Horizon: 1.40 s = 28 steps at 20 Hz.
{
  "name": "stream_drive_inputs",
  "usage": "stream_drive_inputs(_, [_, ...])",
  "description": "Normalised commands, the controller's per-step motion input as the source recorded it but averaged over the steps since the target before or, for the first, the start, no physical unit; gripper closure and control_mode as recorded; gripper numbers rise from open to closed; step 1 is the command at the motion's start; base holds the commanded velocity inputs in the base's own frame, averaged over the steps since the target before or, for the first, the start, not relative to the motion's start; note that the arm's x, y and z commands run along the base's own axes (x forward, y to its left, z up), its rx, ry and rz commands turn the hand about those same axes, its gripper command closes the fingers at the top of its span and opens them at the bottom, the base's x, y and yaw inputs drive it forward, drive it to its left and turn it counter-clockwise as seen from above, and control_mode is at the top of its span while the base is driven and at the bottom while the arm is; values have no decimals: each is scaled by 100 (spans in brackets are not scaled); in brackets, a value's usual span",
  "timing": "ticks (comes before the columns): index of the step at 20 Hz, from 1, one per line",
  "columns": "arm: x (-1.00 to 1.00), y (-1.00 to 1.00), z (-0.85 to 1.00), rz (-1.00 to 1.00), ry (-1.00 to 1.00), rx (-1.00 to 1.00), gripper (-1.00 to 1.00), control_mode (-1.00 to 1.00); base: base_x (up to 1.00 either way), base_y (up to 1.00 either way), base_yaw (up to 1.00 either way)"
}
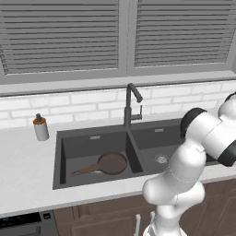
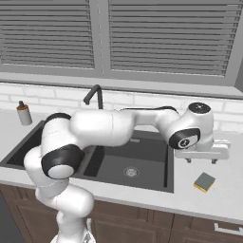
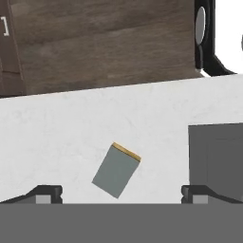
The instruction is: Pick the pan and sponge and place them into the sink. Then turn on the water.
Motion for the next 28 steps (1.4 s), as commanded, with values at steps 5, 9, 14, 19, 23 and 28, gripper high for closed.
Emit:
stream_drive_inputs(5, [40,0,-36,-15,6,14,-100,-100,0,0,0])
stream_drive_inputs(9, [29,-1,-38,-24,1,9,-100,-100,0,0,0])
stream_drive_inputs(14, [36,-11,-40,-23,0,6,-100,-100,0,0,0])
stream_drive_inputs(19, [35,-10,-42,-19,0,0,-100,-100,0,0,0])
stream_drive_inputs(23, [28,-10,-37,-15,0,0,-100,-100,0,0,0])
stream_drive_inputs(28, [25,0,-31,-10,0,0,-100,-100,0,0,0])
